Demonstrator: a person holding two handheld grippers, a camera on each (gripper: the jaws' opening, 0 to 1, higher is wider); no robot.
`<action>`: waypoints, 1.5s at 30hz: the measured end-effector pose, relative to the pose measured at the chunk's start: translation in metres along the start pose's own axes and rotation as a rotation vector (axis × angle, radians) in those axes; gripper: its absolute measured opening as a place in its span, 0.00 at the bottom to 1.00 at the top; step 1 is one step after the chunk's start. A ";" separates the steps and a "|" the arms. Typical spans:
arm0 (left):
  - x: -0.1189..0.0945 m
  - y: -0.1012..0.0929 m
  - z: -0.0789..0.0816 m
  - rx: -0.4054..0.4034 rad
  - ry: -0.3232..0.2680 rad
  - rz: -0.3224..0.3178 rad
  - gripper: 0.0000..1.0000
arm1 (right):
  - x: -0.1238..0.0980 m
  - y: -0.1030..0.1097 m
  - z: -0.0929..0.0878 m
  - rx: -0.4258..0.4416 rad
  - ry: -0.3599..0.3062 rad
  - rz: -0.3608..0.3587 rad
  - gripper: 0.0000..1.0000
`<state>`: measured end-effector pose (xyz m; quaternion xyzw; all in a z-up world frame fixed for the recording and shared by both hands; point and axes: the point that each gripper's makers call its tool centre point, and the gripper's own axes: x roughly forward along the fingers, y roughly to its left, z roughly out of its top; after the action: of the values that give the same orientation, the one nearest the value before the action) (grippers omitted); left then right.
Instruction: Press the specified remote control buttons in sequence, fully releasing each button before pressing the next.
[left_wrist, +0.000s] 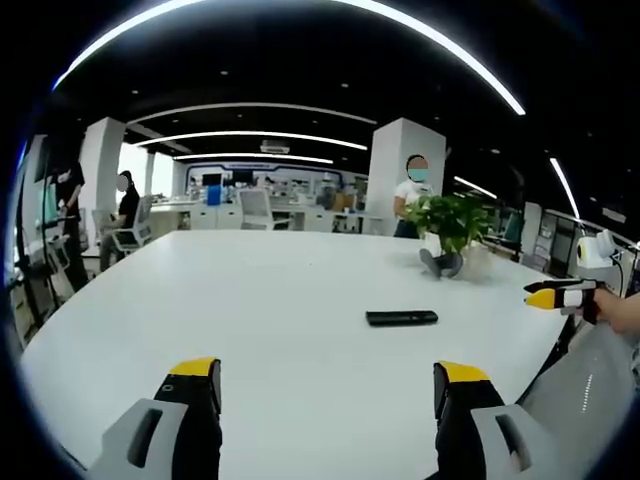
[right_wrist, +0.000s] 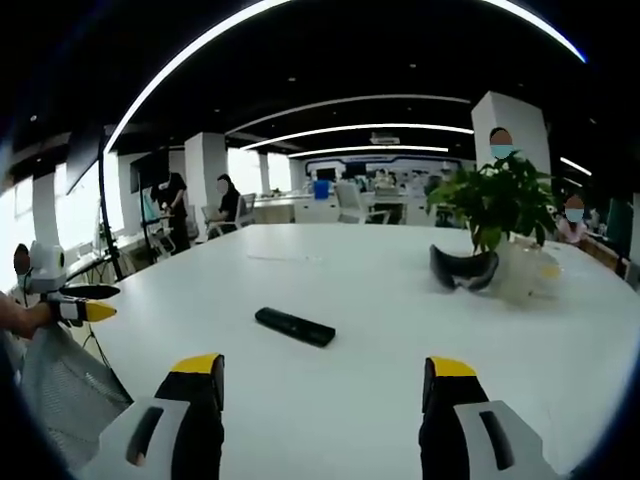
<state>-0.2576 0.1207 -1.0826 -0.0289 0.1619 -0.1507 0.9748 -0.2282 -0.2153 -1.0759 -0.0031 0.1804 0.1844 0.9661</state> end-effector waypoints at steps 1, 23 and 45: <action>0.000 0.000 -0.001 0.000 0.003 -0.001 0.91 | 0.000 0.000 0.000 0.000 0.000 0.000 0.80; 0.000 0.000 0.002 -0.015 -0.013 -0.011 0.90 | -0.001 0.003 0.000 0.005 -0.002 0.016 0.75; -0.002 -0.002 0.015 -0.127 -0.106 -0.068 0.91 | -0.006 -0.005 0.001 0.125 -0.021 -0.020 0.68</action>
<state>-0.2553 0.1199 -1.0672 -0.1040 0.1181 -0.1713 0.9726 -0.2317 -0.2220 -1.0733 0.0574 0.1815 0.1630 0.9681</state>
